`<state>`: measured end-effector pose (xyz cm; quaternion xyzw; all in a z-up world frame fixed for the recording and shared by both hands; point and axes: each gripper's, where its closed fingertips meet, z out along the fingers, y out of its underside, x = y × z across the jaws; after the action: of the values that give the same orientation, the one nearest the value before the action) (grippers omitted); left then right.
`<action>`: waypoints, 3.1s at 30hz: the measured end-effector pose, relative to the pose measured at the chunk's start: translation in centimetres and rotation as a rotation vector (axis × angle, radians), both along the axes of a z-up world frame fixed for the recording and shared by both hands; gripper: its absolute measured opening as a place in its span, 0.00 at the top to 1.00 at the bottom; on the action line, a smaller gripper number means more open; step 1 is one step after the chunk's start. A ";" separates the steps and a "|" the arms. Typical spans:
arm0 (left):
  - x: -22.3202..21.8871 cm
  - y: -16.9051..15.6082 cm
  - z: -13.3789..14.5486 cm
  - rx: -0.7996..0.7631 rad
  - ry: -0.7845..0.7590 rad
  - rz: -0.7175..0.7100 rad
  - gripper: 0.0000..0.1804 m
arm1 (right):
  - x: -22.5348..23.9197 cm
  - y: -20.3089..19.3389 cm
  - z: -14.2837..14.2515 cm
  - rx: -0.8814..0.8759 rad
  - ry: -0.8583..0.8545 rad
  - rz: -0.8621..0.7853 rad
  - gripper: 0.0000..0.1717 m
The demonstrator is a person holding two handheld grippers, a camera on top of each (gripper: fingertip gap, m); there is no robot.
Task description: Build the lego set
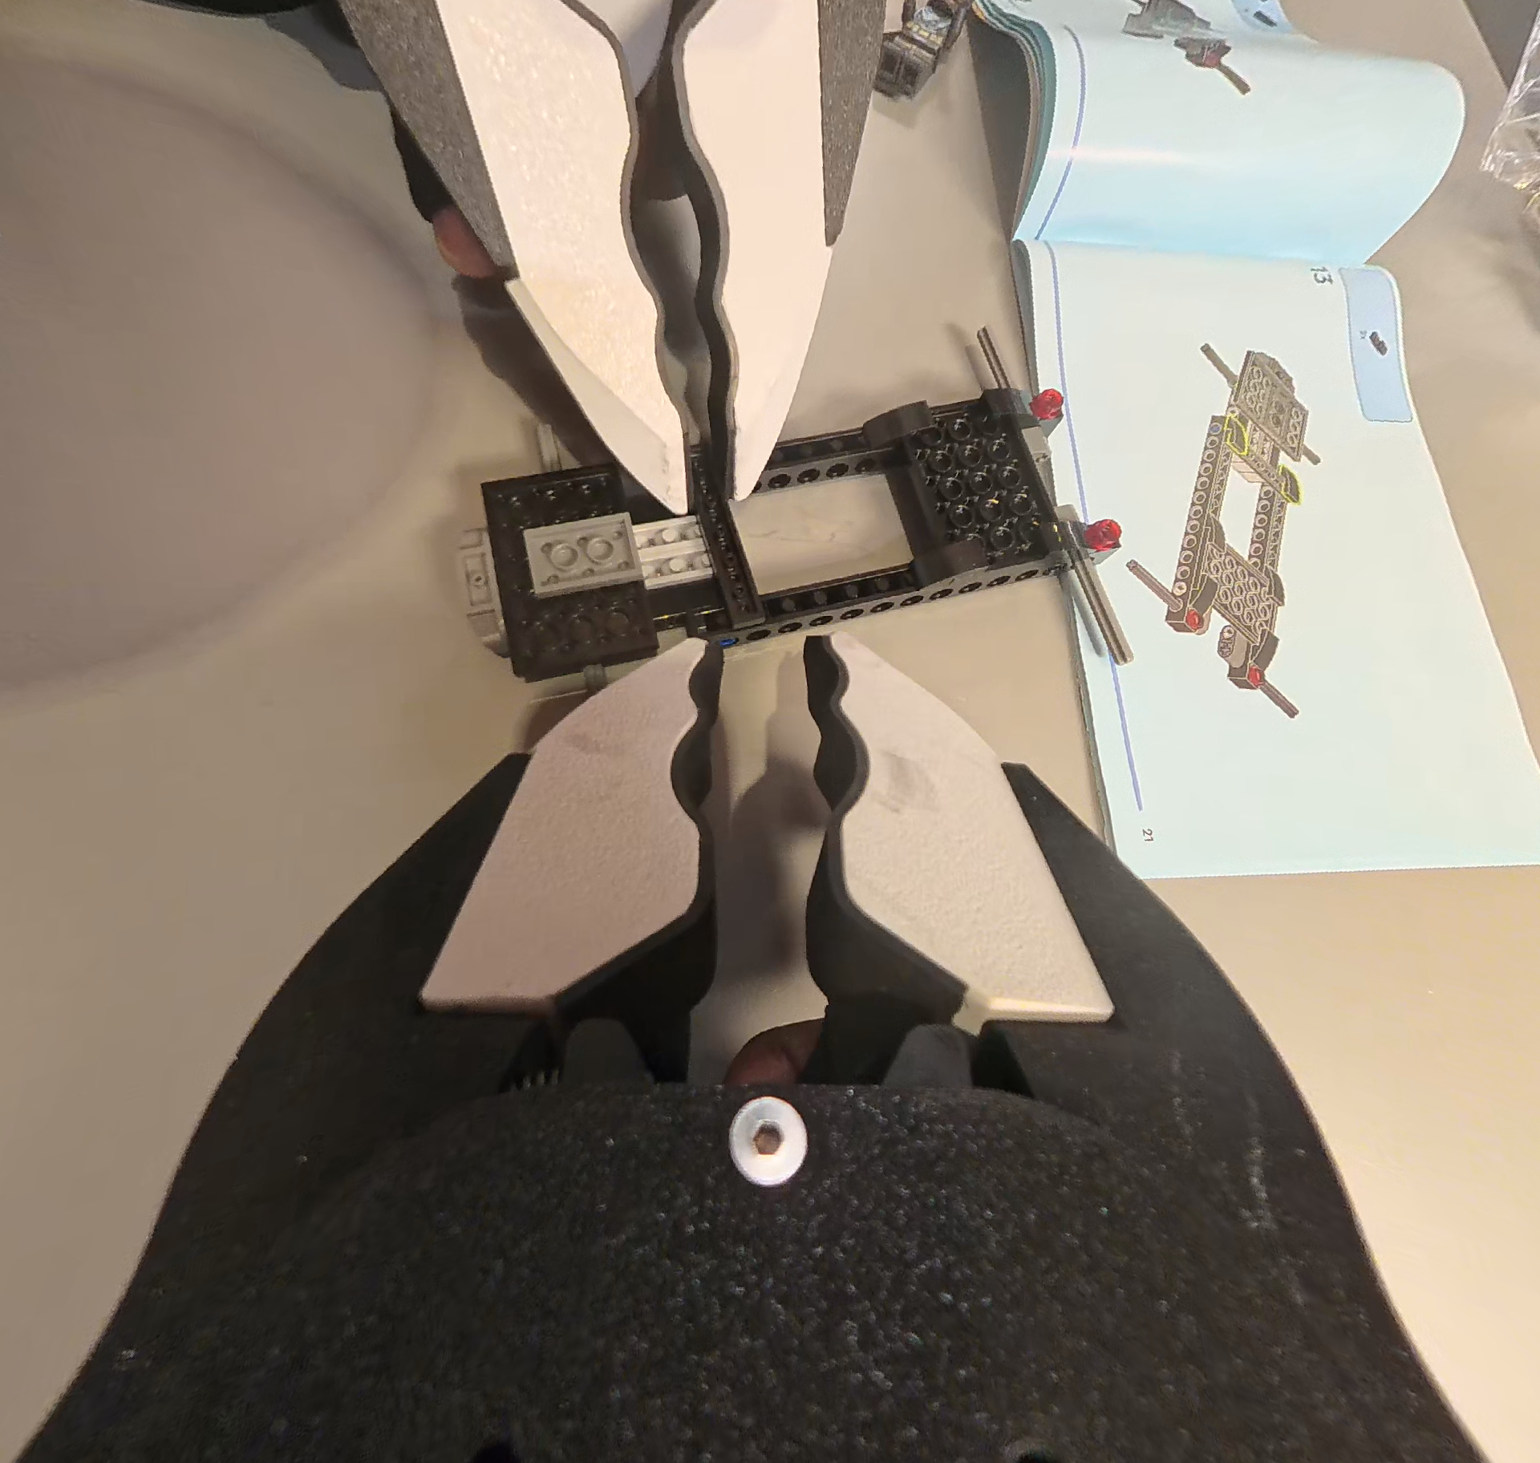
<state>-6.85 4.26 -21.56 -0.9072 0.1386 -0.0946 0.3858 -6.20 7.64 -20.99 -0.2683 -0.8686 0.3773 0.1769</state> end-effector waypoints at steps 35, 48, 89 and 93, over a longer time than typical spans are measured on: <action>-1.4 -0.4 1.5 0.057 -0.091 0.038 0.91 | -0.3 0.5 0.8 -0.043 0.019 -0.021 0.88; -5.6 0.0 1.0 -0.021 -0.499 0.428 0.90 | -2.9 2.9 0.1 -0.206 -0.322 -0.445 0.89; -3.1 -0.9 0.4 -0.096 0.445 -0.840 0.58 | -2.0 0.7 0.9 -0.198 -0.326 -0.111 0.93; -3.4 -0.6 0.1 -0.161 0.501 -0.938 0.59 | -0.3 0.6 1.0 -0.194 -0.318 -0.091 0.92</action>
<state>-10.25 3.63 -21.48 -0.7693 0.6092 -0.0478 0.1866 -6.47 8.25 -19.96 -0.3794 -0.8322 0.4035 0.0274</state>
